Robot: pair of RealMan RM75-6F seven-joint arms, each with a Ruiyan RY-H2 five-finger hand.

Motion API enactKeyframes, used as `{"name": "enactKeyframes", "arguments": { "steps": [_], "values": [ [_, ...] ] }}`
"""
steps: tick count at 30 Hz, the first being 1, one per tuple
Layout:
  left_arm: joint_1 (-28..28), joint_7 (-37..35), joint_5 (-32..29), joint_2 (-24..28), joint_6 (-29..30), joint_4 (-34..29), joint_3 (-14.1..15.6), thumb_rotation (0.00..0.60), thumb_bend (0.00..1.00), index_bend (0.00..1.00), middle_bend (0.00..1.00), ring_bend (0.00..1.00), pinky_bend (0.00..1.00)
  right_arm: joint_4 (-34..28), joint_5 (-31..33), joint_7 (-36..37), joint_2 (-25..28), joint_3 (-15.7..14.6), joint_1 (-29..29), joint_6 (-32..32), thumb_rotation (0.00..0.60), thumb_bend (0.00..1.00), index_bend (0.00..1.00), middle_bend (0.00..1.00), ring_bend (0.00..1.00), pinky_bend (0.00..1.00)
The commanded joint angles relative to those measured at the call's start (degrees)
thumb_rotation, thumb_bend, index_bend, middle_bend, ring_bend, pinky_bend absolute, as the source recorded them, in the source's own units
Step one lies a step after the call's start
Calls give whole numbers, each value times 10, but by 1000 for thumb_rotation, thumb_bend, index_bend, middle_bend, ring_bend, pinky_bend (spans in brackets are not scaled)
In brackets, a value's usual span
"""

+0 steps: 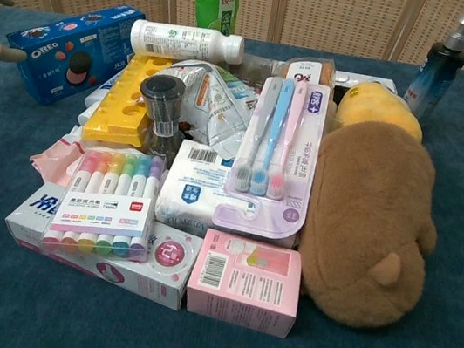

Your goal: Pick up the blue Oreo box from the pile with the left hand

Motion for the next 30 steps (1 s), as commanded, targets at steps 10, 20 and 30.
{"name": "enactKeyframes", "arguments": {
  "steps": [10, 20, 30],
  "values": [
    [-77, -20, 18, -158, -12, 230, -17, 600, 674, 616, 500, 587, 684, -20, 1, 11, 14, -1, -11, 11, 452, 0, 0, 94, 0, 0],
    [-13, -137, 110, -101, 87, 118, -16, 600, 686, 654, 565, 633, 783, -2, -3, 27, 4, 0, -9, 3, 454, 0, 0, 94, 0, 0],
    [122, -166, 218, 66, 238, -156, 32, 600, 676, 639, 557, 634, 783, 20, -1, 29, -26, 4, 17, -35, 456, 0, 0, 95, 0, 0]
  ]
}}
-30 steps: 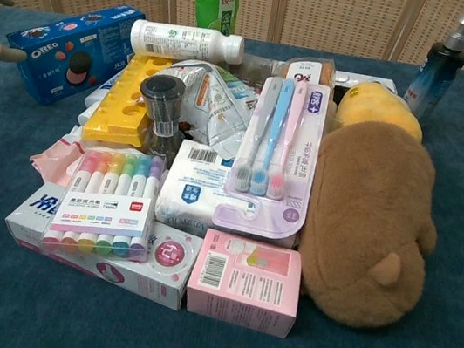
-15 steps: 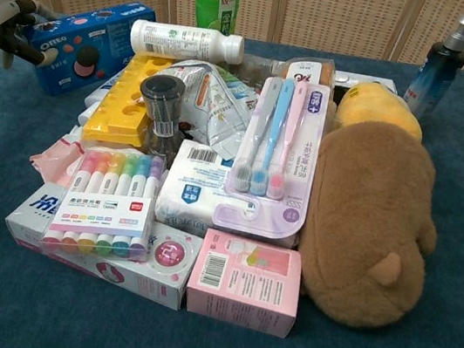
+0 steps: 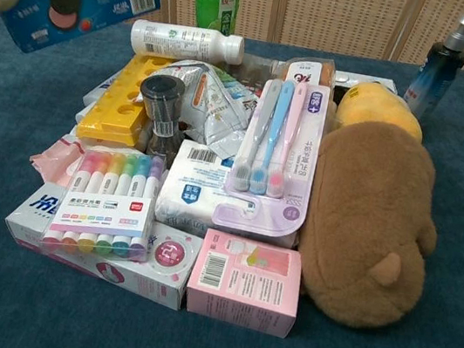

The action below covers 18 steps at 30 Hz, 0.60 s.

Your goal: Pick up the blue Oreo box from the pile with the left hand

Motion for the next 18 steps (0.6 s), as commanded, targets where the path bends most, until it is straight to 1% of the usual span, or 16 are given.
{"name": "enactKeyframes", "arguments": {
  "steps": [1, 2, 5, 8, 14, 18],
  "values": [
    [86, -23, 74, 100, 95, -135, 35, 600, 674, 638, 554, 633, 782, 2, 0, -6, -7, 1, 8, -10, 454, 0, 0, 95, 0, 0],
    [102, -26, 88, 118, 113, -160, 42, 600, 673, 638, 553, 632, 781, 1, -1, -9, -9, 2, 11, -13, 454, 0, 0, 95, 0, 0],
    [138, -32, 127, 156, 158, -209, 61, 600, 667, 636, 548, 629, 778, 0, 0, -15, -13, 3, 16, -18, 455, 0, 0, 95, 0, 0],
    [169, -38, 161, 185, 199, -240, 75, 600, 664, 633, 545, 627, 776, -1, 0, -18, -17, 3, 20, -22, 457, 0, 0, 95, 0, 0],
    [213, -63, 216, 220, 264, -275, 90, 600, 662, 625, 544, 624, 775, -4, 2, -26, -21, 3, 24, -26, 450, 0, 0, 96, 0, 0],
    [225, -69, 239, 230, 287, -281, 91, 600, 659, 625, 543, 622, 773, -10, 6, -32, -21, 4, 27, -28, 454, 0, 0, 96, 0, 0]
  ]
}}
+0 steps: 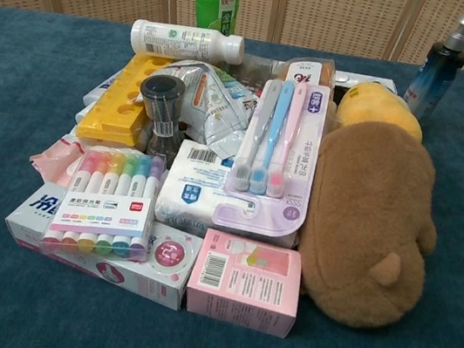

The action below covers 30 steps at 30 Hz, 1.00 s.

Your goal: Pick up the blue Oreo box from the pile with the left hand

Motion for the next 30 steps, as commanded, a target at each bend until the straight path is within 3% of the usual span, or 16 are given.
{"name": "enactKeyframes", "arguments": {
  "steps": [1, 30],
  "values": [
    [9, -7, 18, 10, 16, -9, 3, 600, 659, 625, 544, 622, 773, -5, 1, -5, 1, 1, 1, 1, 453, 0, 0, 96, 0, 0],
    [29, -17, 60, 3, 24, -27, 23, 600, 658, 624, 542, 622, 772, 11, -33, 1, -1, -18, -16, 32, 455, 0, 0, 98, 0, 0]
  ]
}}
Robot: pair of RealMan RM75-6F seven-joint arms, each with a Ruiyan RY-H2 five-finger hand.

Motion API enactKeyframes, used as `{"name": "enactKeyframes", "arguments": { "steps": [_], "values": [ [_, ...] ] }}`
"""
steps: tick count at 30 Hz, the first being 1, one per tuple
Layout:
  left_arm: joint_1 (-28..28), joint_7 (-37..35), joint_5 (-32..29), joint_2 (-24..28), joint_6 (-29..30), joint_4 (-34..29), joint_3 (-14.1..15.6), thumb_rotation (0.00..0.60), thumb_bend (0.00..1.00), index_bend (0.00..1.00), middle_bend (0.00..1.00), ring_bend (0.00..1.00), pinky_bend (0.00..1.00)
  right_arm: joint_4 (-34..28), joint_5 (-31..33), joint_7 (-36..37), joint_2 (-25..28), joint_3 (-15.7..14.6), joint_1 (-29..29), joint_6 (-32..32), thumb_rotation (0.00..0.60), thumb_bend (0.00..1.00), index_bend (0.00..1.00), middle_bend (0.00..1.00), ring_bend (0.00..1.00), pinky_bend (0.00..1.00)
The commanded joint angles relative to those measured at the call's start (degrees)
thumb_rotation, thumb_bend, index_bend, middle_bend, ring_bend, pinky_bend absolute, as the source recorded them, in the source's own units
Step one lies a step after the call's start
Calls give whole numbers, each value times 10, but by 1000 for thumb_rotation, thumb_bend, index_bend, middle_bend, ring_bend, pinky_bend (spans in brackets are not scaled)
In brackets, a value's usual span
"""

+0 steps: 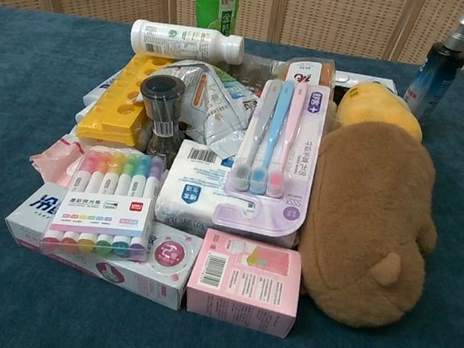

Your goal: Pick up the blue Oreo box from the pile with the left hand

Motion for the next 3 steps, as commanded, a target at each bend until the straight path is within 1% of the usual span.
{"name": "enactKeyframes", "arguments": {
  "steps": [1, 3],
  "values": [
    [2, 0, 4, -2, 2, 3, 2, 600, 658, 623, 542, 622, 772, 1, -6, -1, -1, -3, -2, 4, 457, 0, 0, 99, 0, 0],
    [3, 0, 5, -3, 2, 4, 3, 600, 657, 624, 542, 622, 771, 2, -6, 0, -1, -4, -3, 4, 456, 0, 0, 99, 0, 0]
  ]
}}
